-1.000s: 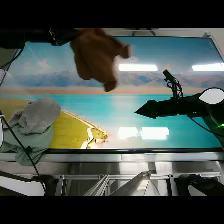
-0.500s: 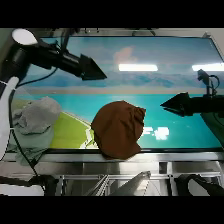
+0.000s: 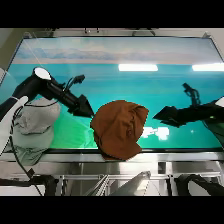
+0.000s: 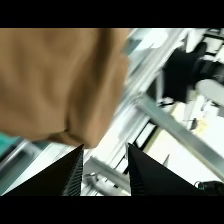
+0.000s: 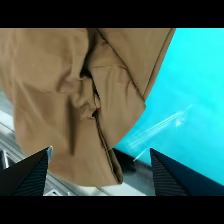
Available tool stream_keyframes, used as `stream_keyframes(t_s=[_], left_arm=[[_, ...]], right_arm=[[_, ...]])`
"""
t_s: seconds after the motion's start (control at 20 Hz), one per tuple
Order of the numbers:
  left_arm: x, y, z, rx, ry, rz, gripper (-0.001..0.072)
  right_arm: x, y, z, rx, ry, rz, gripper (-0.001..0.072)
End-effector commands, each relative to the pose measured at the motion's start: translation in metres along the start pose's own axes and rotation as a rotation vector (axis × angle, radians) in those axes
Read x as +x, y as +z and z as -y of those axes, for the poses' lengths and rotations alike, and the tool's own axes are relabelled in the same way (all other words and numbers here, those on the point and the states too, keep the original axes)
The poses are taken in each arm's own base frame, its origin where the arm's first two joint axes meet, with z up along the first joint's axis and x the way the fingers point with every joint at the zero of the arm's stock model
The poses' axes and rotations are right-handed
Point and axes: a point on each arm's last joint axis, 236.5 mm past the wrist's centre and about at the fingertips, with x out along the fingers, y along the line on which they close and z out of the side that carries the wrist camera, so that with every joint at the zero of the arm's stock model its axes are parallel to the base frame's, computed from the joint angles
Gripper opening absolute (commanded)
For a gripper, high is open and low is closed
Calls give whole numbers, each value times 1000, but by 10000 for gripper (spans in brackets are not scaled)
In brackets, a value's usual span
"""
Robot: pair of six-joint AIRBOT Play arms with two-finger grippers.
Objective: Fold the shirts.
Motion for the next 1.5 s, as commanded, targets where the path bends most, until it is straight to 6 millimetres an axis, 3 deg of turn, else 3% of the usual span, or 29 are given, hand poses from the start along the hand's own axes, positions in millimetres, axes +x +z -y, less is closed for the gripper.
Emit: stream_keyframes(t_s=[0.0, 0.1, 0.2, 0.35, 0.4, 0.45, 0.5, 0.55, 0.6, 0.65, 0.8, 1.0, 1.15, 1.35, 1.45], left_arm=[[25, -30, -59, -108, 152, 9, 287], [37, -23, -75, -143, 164, 57, 287], [50, -18, -88, -162, 184, 63, 287], [69, 1, -94, -147, 197, 42, 287], [74, 9, -92, -129, 201, 34, 287], [78, 19, -88, -102, 207, 31, 286], [82, 32, -79, -76, 199, 37, 263], [86, 45, -66, -49, 173, 55, 83], [86, 58, -50, -3, 142, 76, -4], [84, 69, -30, 36, 107, 102, -4], [53, 82, 32, 196, 51, 150, -4], [-41, 78, 126, 433, 64, 340, 14], [-107, 61, 188, 583, 94, 517, 14], [-148, 18, 236, 705, 123, 611, 14], [-169, 1, 229, 712, 205, 644, 14]], right_arm=[[59, 2, -8, -66, 7, -15, 677], [93, 20, -22, -97, 71, 51, 654], [116, 29, -31, -70, 147, 76, 504], [132, 32, -40, -20, 246, 59, 459], [133, 32, -44, -27, 269, 48, 325], [131, 30, -49, -48, 288, 38, 123], [128, 30, -57, -63, 313, 28, 56], [123, 30, -65, -80, 335, 22, 19], [118, 32, -73, -100, 351, 26, 19], [112, 34, -82, -118, 369, 29, 19], [72, 33, -130, -218, 479, 29, 18], [-33, 46, -209, -423, 562, 194, 18], [-106, 35, -264, -584, 578, 347, 18], [-146, 11, -295, -684, 580, 454, 18], [-165, 11, -302, -720, 532, 561, 18]])
